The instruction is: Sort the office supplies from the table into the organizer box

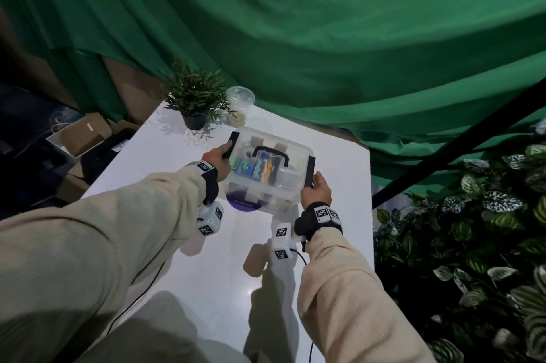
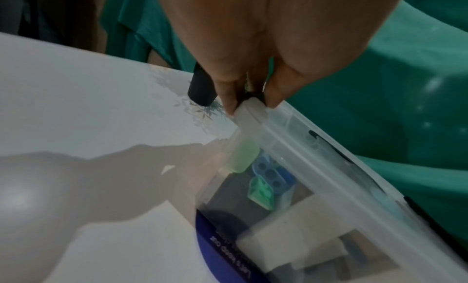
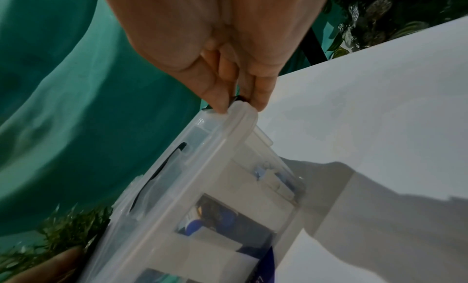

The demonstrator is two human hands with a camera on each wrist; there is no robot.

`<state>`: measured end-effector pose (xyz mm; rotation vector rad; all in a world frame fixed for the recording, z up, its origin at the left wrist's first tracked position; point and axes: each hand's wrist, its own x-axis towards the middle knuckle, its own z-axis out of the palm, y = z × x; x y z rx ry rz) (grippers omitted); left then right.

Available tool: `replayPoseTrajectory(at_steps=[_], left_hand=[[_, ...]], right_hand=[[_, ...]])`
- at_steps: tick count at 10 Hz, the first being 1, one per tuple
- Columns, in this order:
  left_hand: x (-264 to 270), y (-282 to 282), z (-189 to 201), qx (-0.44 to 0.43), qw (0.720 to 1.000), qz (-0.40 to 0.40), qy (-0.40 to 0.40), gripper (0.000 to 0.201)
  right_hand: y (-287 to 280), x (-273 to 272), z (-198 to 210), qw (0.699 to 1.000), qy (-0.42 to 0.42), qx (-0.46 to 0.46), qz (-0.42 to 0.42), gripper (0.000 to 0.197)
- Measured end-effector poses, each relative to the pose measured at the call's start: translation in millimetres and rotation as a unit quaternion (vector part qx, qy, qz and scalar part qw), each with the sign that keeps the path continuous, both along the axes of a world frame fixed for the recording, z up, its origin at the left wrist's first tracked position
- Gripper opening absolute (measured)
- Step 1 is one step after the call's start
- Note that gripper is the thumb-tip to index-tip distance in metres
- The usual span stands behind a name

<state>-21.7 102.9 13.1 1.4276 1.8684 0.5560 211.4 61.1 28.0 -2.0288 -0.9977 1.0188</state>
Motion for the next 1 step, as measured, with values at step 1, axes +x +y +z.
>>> replayPoseTrajectory(at_steps=[1], left_hand=[[-10.7, -9.0, -5.0, 0.035, 0.999, 0.005, -0.003, 0.061]], right_hand=[[-11.8, -1.0, -8.9, 0.998, 0.056, 0.016, -0.012, 0.073]])
